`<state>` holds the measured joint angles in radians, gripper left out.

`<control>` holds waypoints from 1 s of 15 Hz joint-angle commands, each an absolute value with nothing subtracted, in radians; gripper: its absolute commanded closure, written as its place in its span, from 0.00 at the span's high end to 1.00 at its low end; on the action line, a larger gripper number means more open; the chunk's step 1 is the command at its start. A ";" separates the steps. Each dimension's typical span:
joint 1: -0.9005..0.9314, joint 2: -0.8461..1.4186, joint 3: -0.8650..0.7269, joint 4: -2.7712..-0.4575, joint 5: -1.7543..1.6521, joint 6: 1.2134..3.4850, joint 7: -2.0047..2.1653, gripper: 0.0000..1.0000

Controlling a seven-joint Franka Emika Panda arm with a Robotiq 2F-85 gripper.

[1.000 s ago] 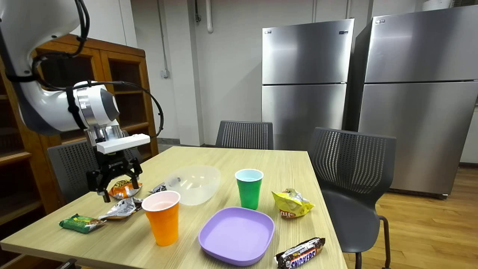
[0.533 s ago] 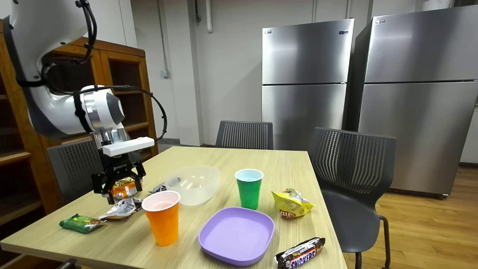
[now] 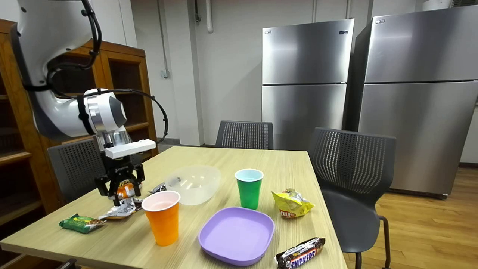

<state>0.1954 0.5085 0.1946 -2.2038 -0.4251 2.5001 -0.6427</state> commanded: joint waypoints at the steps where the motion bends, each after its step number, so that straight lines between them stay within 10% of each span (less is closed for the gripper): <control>1: 0.188 0.520 0.196 -2.183 -0.439 2.505 -0.657 0.42; 7: 0.189 0.517 0.189 -2.180 -0.441 2.503 -0.651 0.00; 15: 0.167 0.405 0.219 -2.231 -0.384 2.508 -0.651 0.00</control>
